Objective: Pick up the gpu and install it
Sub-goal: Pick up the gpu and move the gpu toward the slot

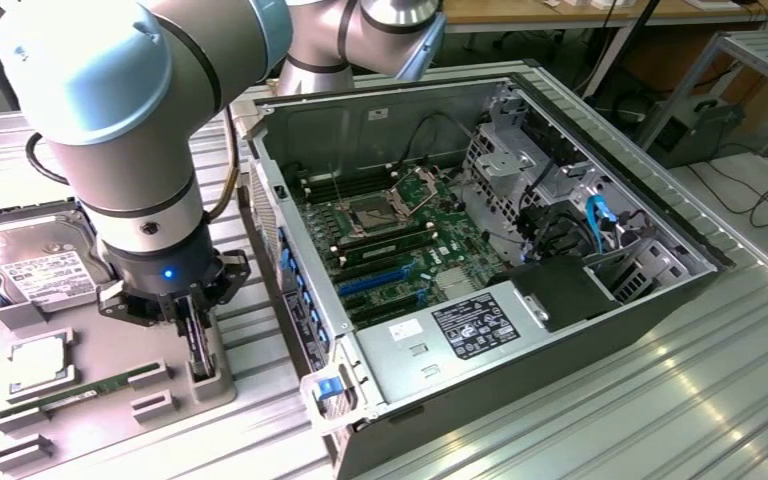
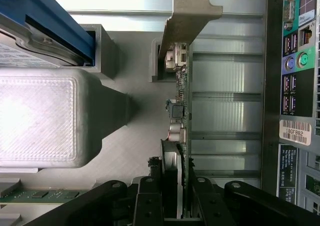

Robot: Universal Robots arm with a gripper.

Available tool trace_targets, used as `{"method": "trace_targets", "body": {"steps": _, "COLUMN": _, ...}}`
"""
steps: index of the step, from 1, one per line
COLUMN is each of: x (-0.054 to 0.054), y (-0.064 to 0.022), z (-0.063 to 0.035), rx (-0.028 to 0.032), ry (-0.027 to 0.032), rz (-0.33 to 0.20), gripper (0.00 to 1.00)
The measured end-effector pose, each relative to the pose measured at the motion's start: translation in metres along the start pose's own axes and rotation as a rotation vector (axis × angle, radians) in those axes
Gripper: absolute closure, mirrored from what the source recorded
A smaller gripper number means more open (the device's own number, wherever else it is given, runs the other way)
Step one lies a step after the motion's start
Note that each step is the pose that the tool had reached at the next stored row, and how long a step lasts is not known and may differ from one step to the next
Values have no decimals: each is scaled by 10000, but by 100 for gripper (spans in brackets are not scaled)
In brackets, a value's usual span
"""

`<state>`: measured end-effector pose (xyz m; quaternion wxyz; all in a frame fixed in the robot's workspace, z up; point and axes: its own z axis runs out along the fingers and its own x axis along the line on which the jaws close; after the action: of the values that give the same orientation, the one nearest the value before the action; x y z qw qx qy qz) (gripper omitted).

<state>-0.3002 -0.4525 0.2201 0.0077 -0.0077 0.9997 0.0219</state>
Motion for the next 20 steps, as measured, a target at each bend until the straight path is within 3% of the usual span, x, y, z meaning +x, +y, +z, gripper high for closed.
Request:
{"method": "trace_targets", "body": {"steps": 12, "x": 0, "y": 0, "z": -3, "rx": -1, "ry": -1, "rz": 0, "gripper": 72}}
{"method": "trace_targets", "body": {"steps": 20, "x": -2, "y": 5, "z": -104, "rx": 0, "ry": 0, "rz": 0, "gripper": 72}}
